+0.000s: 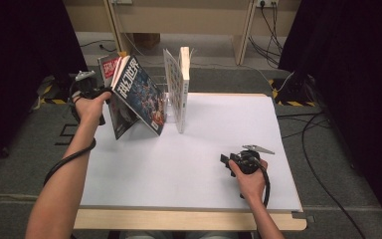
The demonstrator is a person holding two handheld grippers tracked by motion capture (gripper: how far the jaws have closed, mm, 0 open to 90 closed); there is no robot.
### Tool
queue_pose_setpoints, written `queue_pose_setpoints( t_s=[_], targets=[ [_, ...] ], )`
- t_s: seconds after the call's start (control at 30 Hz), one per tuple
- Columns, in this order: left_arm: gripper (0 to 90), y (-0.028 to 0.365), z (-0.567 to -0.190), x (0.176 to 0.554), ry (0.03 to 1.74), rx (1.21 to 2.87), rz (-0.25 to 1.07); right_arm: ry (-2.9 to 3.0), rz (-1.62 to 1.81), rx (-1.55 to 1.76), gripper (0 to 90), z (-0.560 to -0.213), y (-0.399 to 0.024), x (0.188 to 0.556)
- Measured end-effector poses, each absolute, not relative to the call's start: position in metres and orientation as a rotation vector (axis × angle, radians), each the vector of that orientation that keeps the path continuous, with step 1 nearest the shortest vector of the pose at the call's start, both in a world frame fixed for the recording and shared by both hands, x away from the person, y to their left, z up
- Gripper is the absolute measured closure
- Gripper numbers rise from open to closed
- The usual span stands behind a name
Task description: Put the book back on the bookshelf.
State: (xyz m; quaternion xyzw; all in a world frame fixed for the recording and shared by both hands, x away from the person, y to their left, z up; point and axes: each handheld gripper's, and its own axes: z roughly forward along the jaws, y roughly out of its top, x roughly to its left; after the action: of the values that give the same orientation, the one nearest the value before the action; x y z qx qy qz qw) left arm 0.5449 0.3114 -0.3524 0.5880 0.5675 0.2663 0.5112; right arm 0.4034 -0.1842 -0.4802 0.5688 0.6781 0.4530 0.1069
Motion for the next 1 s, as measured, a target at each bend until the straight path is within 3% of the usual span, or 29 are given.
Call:
queue_pose_setpoints(
  t_s=[0.13,0.6,1.0],
  targets=[
    [85.7,0.313,-0.353,0.544,1.393,1.420,0.633,2.002,1.334,1.674,51.9,-0.481,-0.184,0.404],
    [86.3,0.305,-0.335,0.530,1.205,1.317,0.857,1.992,1.338,1.663,52.4,-0.481,-0.185,0.403],
    [85.1,0.310,-0.362,0.531,1.197,1.203,0.934,1.977,1.348,1.670,52.6,-0.480,-0.187,0.404]
  ],
)
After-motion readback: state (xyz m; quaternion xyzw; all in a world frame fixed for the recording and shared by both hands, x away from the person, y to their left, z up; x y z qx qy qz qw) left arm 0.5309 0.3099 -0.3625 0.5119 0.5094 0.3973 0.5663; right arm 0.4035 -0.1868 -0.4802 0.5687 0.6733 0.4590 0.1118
